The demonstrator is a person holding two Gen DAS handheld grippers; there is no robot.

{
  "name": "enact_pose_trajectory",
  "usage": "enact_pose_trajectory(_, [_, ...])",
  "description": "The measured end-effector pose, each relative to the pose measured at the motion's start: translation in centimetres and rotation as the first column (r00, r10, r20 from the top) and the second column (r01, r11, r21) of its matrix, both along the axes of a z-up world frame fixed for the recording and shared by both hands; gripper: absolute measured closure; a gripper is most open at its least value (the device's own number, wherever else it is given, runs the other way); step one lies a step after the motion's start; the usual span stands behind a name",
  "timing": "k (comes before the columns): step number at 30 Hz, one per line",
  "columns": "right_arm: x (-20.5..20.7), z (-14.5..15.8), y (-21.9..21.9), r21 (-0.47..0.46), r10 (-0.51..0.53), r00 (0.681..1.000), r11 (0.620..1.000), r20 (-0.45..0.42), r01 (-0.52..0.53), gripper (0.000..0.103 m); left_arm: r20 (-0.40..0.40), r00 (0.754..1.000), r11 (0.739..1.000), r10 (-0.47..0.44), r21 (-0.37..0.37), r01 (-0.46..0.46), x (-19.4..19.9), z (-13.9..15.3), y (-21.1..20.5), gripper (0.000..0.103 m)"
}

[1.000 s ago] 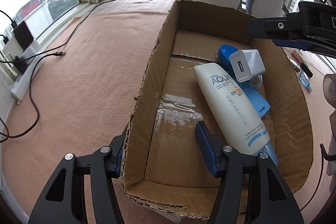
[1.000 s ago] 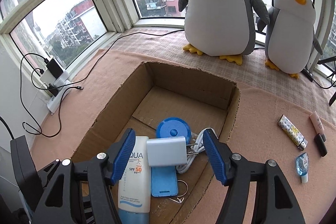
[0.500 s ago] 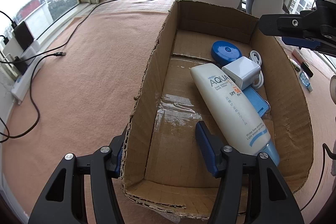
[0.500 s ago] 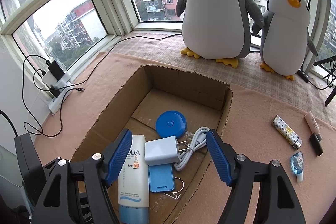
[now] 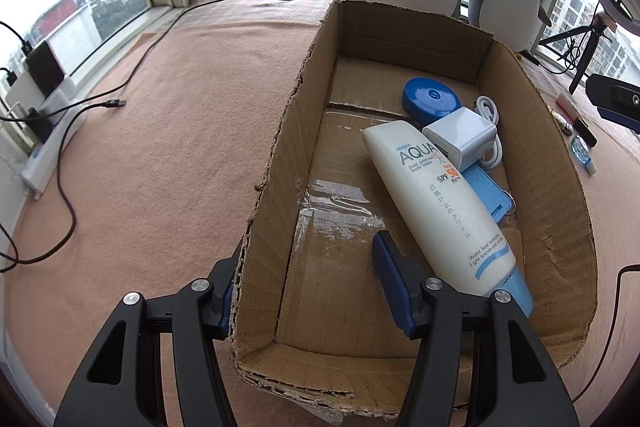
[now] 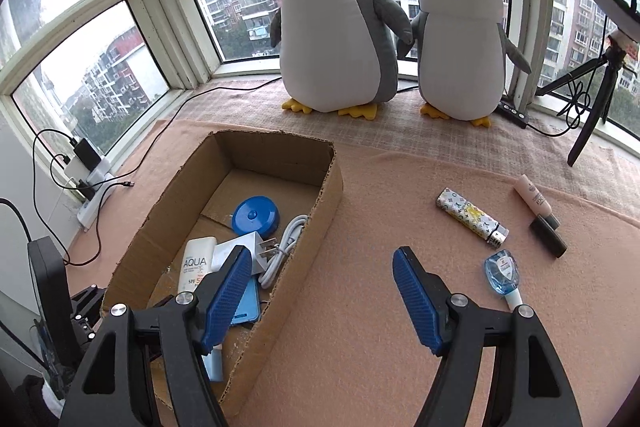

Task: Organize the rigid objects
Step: 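Move the right gripper toward the blue hand-sanitizer bottle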

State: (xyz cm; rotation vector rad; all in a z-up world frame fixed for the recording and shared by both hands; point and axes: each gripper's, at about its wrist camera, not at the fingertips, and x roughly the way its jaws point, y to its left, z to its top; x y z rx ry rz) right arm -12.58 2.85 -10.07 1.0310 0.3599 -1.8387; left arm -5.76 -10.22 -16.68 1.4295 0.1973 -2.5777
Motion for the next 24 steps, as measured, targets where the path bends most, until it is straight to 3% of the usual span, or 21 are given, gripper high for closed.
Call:
enact_pose_trajectory(13, [-5.6,-2.4,7.5,0.072,-0.124,0.992,0.990,-0.006,0.125,0.034,0.001,1.000,1.000,0.001,-0.002,-0.001,0.0,0.0,0.0,0.044])
enact_pose_trajectory(19, [-7.7,-4.1,8.1,0.107,-0.141,0.990,0.984,-0.012,0.141,0.034,0.001,1.000,1.000,0.001,-0.004,-0.001,-0.1,0.0,-0.1,0.044])
enact_pose_trajectory(24, [-9.1,-5.3,7.3,0.130,-0.132,0.991,0.983,-0.008,0.132,0.041,0.002,1.000,1.000,0.002,-0.003,-0.002,-0.1,0.0,-0.2,0.044])
